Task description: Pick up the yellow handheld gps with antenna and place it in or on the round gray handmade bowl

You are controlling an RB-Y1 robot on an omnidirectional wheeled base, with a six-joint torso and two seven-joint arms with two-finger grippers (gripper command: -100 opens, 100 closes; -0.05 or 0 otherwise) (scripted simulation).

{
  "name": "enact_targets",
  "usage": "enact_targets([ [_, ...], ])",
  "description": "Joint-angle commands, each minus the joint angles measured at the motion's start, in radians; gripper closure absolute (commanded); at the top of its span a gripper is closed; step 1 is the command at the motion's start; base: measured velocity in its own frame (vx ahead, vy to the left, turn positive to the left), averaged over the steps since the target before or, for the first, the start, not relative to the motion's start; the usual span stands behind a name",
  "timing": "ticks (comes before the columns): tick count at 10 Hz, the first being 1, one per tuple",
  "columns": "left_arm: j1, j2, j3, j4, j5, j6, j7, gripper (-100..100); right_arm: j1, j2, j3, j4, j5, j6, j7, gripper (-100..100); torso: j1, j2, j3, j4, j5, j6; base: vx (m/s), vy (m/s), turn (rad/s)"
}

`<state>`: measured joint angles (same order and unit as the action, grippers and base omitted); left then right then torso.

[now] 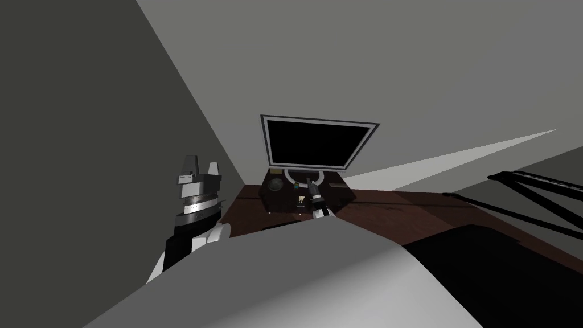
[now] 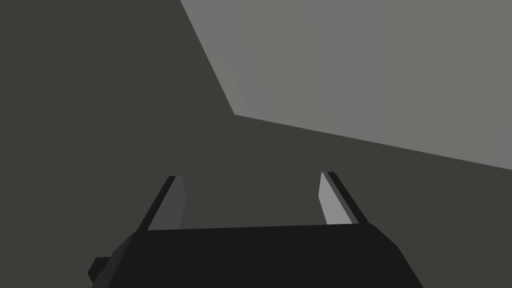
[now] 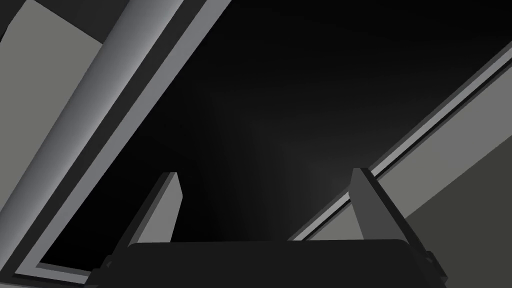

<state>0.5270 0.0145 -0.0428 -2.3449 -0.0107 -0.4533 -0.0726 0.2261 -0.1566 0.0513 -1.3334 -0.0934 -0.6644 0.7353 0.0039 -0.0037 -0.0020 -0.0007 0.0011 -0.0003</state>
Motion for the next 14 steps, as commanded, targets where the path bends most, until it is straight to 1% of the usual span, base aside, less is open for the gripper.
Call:
enact_targets([
  [1, 0.0, 0.0, 0.0, 0.0, 0.0, 0.0, 0.0, 0, -0.01, -0.001, 0.003, 0.05, 0.0, -0.009, 0.043, -100, 0.0, 0.0, 0.0, 0.0, 0.0, 0.0, 0.04, 0.07, -0.064],
  [2, 0.0, 0.0, 0.0, 0.0, 0.0, 0.0, 0.0, 0, -0.01, -0.001, 0.003, 0.061, 0.0, -0.009, 0.043, -100, 0.0, 0.0, 0.0, 0.0, 0.0, 0.0, 0.019, 0.029, 0.026],
  [3, 0.0, 0.0, 0.0, 0.0, 0.0, 0.0, 0.0, 0, -0.034, -0.004, 0.009, 0.101, -0.001, -0.023, 0.09, -100, -0.002, 0.001, 0.0, 0.0, 0.0, 0.0, 0.028, 0.043, -0.176],
  [4, 0.0, 0.0, 0.0, 0.0, 0.0, 0.0, 0.0, 0, -0.034, -0.004, 0.009, 0.131, -0.001, -0.023, 0.098, -100, -0.002, 0.0, 0.0, 0.0, 0.0, 0.0, 0.025, 0.055, -0.075],
  [5, 0.0, 0.0, 0.0, 0.0, 0.0, 0.0, 0.0, 0, -0.06, -0.007, 0.015, 0.158, -0.002, -0.036, 0.136, -100, -0.001, 0.0, 0.0, 0.0, 0.0, 0.0, 0.043, 0.085, -0.115],
  [6, 0.0, 0.0, 0.0, 0.0, 0.0, 0.0, 0.0, 0, -0.06, -0.007, 0.015, 0.188, -0.002, -0.036, 0.153, -100, 0.001, -0.001, 0.0, 0.0, 0.0, 0.0, 0.039, 0.079, -0.081],
  [7, 0.0, 0.0, 0.0, 0.0, 0.0, 0.0, 0.0, 0, -0.085, -0.011, 0.021, 0.234, -0.003, -0.049, 0.19, -100, 0.0, -0.001, 0.0, 0.0, 0.0, 0.0, 0.042, 0.071, -0.147],
  [8, 0.0, 0.0, 0.0, 0.0, 0.0, 0.0, 0.0, 0, -0.085, -0.011, 0.021, 0.271, -0.003, -0.049, 0.207, -100, 0.0, -0.001, -0.001, 0.0, 0.0, 0.0, 0.034, 0.068, -0.059],
  [9, 0.0, 0.0, 0.0, 0.0, 0.0, 0.0, 0.0, 0, -0.085, -0.011, 0.021, 0.271, -0.003, -0.049, 0.207, -100, 0.0, 0.0, 0.0, 0.0, 0.0, 0.0, 0.013, 0.031, 0.009],
  [10, 0.0, 0.0, 0.0, 0.0, 0.0, 0.0, 0.0, 0, -0.112, -0.014, 0.028, 0.309, -0.004, -0.062, 0.253, -100, -0.003, 0.001, 0.0, 0.0, 0.0, 0.0, 0.028, 0.046, -0.141],
  [11, 0.0, 0.0, 0.0, 0.0, 0.0, 0.0, 0.0, 0, -0.112, -0.014, 0.028, 0.334, -0.004, -0.062, 0.261, -100, -0.002, 0.0, 0.0, 0.0, 0.0, 0.0, 0.033, 0.053, -0.077],
  [12, 0.0, 0.0, 0.0, 0.0, 0.0, 0.0, 0.0, 0, -0.139, -0.017, 0.035, 0.374, -0.005, -0.075, 0.297, -100, -0.002, 0.0, 0.0, 0.0, 0.0, 0.0, 0.052, 0.08, -0.094],
  [13, 0.0, 0.0, 0.0, 0.0, 0.0, 0.0, 0.0, 0, -0.139, -0.017, 0.035, 0.407, -0.005, -0.075, 0.313, -100, 0.0, -0.001, -0.001, 0.0, 0.0, 0.0, 0.038, 0.078, -0.075],
  [14, 0.0, 0.0, 0.0, 0.0, 0.0, 0.0, 0.0, 0, -0.166, -0.02, 0.042, 0.455, -0.006, -0.088, 0.345, -100, 0.0, -0.001, -0.001, 0.0, 0.0, 0.0, 0.041, 0.081, -0.143],
])
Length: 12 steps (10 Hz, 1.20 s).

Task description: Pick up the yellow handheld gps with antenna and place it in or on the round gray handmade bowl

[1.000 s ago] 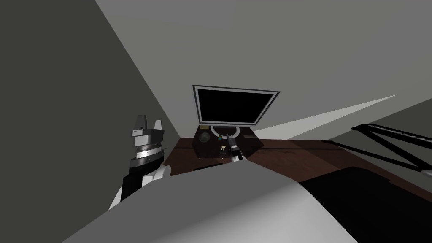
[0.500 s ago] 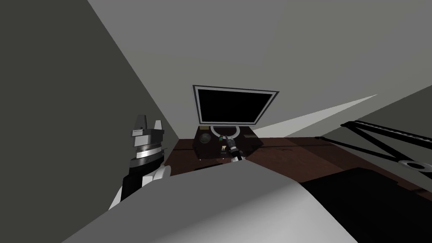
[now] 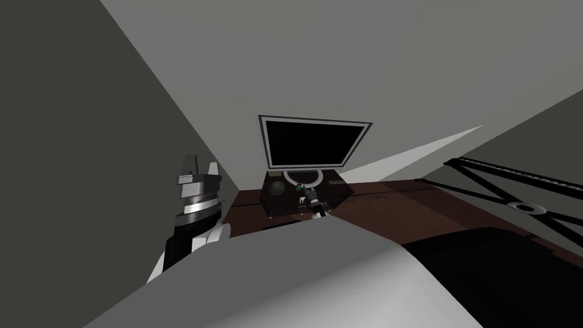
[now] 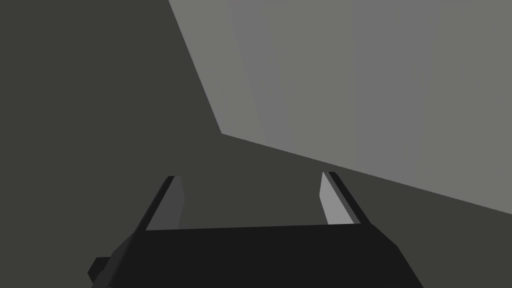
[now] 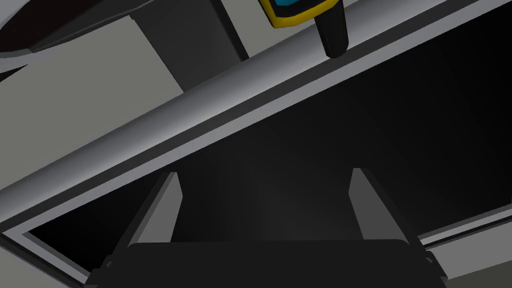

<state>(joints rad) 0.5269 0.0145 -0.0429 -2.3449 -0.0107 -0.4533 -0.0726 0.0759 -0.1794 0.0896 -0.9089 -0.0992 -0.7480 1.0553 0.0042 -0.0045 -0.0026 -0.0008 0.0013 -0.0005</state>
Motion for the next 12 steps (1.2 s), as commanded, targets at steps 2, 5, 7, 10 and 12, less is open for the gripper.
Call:
enact_targets([
  [2, 0.0, 0.0, 0.0, 0.0, 0.0, 0.0, 0.0, 0, -0.016, 0.003, 0.003, 0.048, 0.0, -0.005, 0.045, -100, -0.001, 0.001, 0.0, 0.0, 0.0, 0.0, 0.02, 0.049, -0.019],
  [5, 0.0, 0.0, 0.0, 0.0, 0.0, 0.0, 0.0, 0, -0.07, -0.003, 0.018, 0.148, -0.003, -0.03, 0.134, -100, -0.002, 0.0, 0.0, 0.0, 0.0, 0.0, 0.036, 0.058, -0.091],
  [7, 0.0, 0.0, 0.0, 0.0, 0.0, 0.0, 0.0, 0, -0.07, -0.003, 0.018, 0.174, -0.003, -0.03, 0.143, -100, -0.001, 0.0, 0.0, 0.0, 0.0, 0.0, 0.025, 0.048, -0.031],
  [10, 0.0, 0.0, 0.0, 0.0, 0.0, 0.0, 0.0, 0, -0.097, -0.006, 0.025, 0.233, -0.004, -0.042, 0.19, -100, -0.002, 0.0, 0.0, 0.0, 0.0, 0.0, 0.031, 0.042, -0.049],
  [12, 0.0, 0.0, 0.0, 0.0, 0.0, 0.0, 0.0, 0, -0.148, -0.012, 0.04, 0.313, -0.006, -0.064, 0.259, -100, -0.002, 0.001, 0.001, 0.0, 0.0, 0.0, 0.033, 0.087, -0.117],
])
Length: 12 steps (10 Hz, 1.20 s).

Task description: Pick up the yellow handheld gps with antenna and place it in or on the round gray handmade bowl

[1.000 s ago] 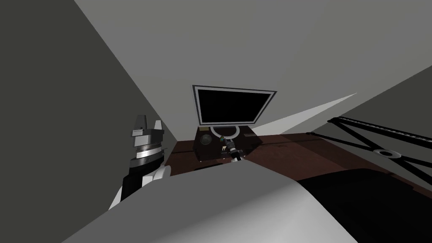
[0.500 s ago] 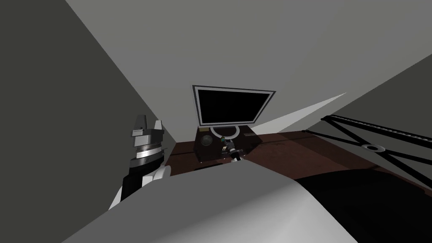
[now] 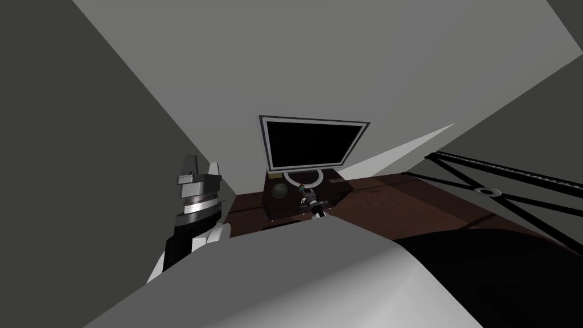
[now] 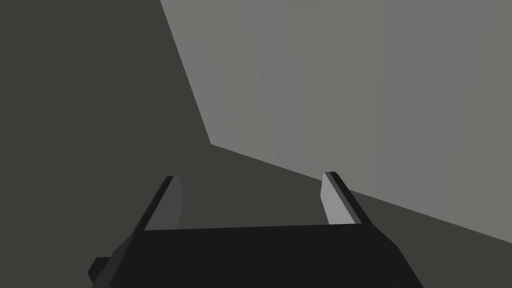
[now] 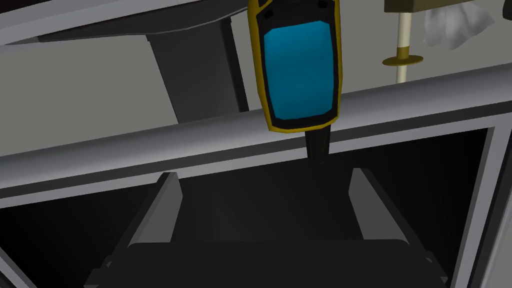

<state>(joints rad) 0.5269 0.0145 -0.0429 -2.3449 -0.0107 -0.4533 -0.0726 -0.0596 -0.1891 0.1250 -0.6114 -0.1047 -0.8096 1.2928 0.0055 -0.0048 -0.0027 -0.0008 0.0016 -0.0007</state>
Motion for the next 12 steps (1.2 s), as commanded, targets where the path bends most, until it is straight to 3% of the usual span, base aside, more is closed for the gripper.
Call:
enact_targets([
  [1, 0.0, 0.0, 0.0, 0.0, 0.0, 0.0, 0.0, 0, -0.013, -0.002, 0.004, 0.043, -0.001, -0.002, 0.039, -100, 0.0, 0.0, 0.0, 0.0, 0.0, 0.0, 0.052, 0.089, -0.051],
  [2, 0.0, 0.0, 0.0, 0.0, 0.0, 0.0, 0.0, 0, -0.013, -0.002, 0.004, 0.043, -0.001, -0.002, 0.039, -100, -0.001, 0.0, 0.0, 0.0, 0.0, 0.0, 0.032, 0.026, 0.017],
  [3, 0.0, 0.0, 0.0, 0.0, 0.0, 0.0, 0.0, 0, -0.037, -0.004, 0.011, 0.085, -0.002, -0.013, 0.079, -100, -0.005, 0.0, 0.0, 0.0, -0.001, 0.0, 0.037, 0.032, -0.079],
  [6, 0.0, 0.0, 0.0, 0.0, 0.0, 0.0, 0.0, 0, -0.06, -0.007, 0.017, 0.137, -0.003, -0.023, 0.115, -100, -0.004, 0.0, 0.0, 0.0, -0.001, 0.0, 0.034, 0.049, -0.047],
  [8, 0.0, 0.0, 0.0, 0.0, 0.0, 0.0, 0.0, 0, -0.101, -0.012, 0.029, 0.213, -0.005, -0.04, 0.179, -100, -0.004, 0.0, 0.0, 0.0, -0.001, 0.0, 0.053, 0.062, -0.075],
  [9, 0.0, 0.0, 0.0, 0.0, 0.0, 0.0, 0.0, 0, -0.101, -0.012, 0.029, 0.215, -0.005, -0.04, 0.179, -100, -0.003, -0.001, -0.001, 0.0, 0.0, 0.0, 0.048, 0.067, -0.03],
  [12, 0.0, 0.0, 0.0, 0.0, 0.0, 0.0, 0.0, 0, -0.147, -0.019, 0.04, 0.296, -0.008, -0.058, 0.247, -100, -0.004, -0.001, -0.001, 0.0, -0.001, 0.0, 0.051, 0.053, -0.058],
])
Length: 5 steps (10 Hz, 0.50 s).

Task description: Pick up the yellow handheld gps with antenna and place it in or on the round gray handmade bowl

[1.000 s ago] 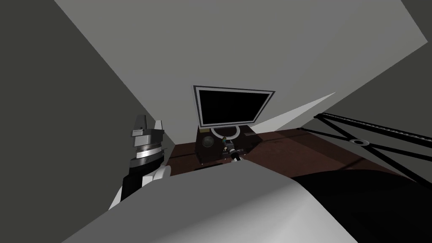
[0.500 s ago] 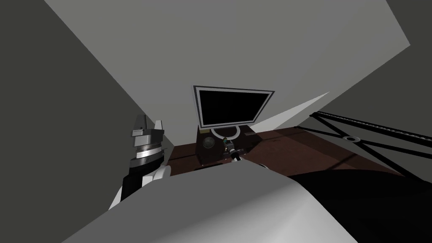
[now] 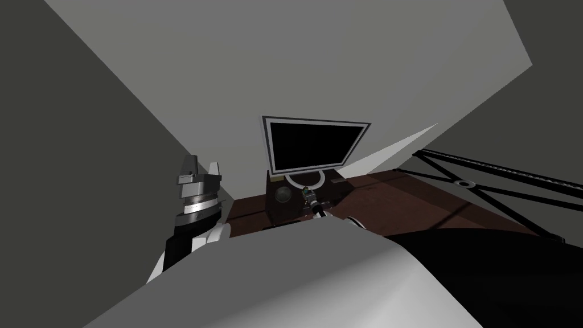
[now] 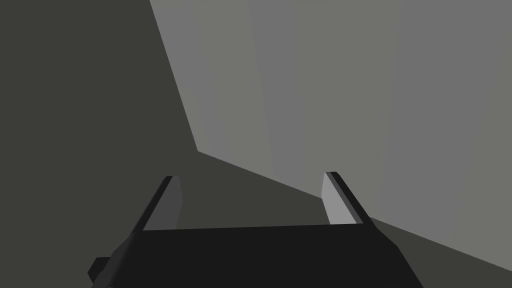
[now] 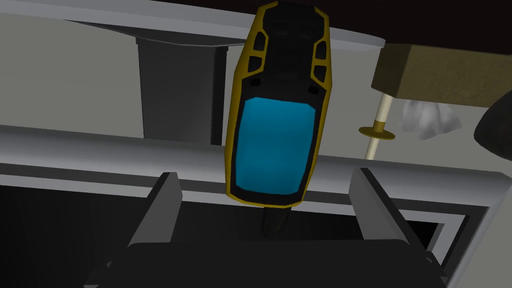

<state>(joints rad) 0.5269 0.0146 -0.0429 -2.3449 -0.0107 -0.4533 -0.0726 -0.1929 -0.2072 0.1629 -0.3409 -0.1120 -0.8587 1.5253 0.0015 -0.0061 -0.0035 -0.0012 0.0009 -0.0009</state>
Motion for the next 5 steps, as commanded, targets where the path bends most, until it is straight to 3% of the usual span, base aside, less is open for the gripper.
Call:
enact_targets([
  [1, 0.0, 0.0, 0.0, 0.0, 0.0, 0.0, 0.0, 0, -0.024, -0.003, 0.004, 0.042, -0.001, -0.013, 0.028, -100, 0.0, 0.0, 0.0, 0.0, 0.0, 0.0, 0.063, 0.047, -0.029],
  [3, 0.0, 0.0, 0.0, 0.0, 0.0, 0.0, 0.0, 0, -0.027, -0.003, 0.004, 0.044, -0.001, -0.012, 0.03, -100, -0.001, 0.001, 0.0, 0.0, 0.0, 0.0, 0.018, 0.016, -0.012],
  [4, 0.0, 0.0, 0.0, 0.0, 0.0, 0.0, 0.0, 0, -0.028, -0.003, 0.005, 0.048, -0.001, -0.014, 0.032, 0, -0.003, 0.003, 0.002, 0.001, -0.001, 0.0, 0.0, 0.0, 0.0],
  [5, 0.0, 0.0, 0.0, 0.0, 0.0, 0.0, 0.0, 0, 0.004, 0.02, -0.039, -0.003, 0.049, 0.001, 0.02, -100, -0.003, 0.004, 0.002, 0.001, -0.001, 0.0, 0.008, -0.017, 0.05],
])
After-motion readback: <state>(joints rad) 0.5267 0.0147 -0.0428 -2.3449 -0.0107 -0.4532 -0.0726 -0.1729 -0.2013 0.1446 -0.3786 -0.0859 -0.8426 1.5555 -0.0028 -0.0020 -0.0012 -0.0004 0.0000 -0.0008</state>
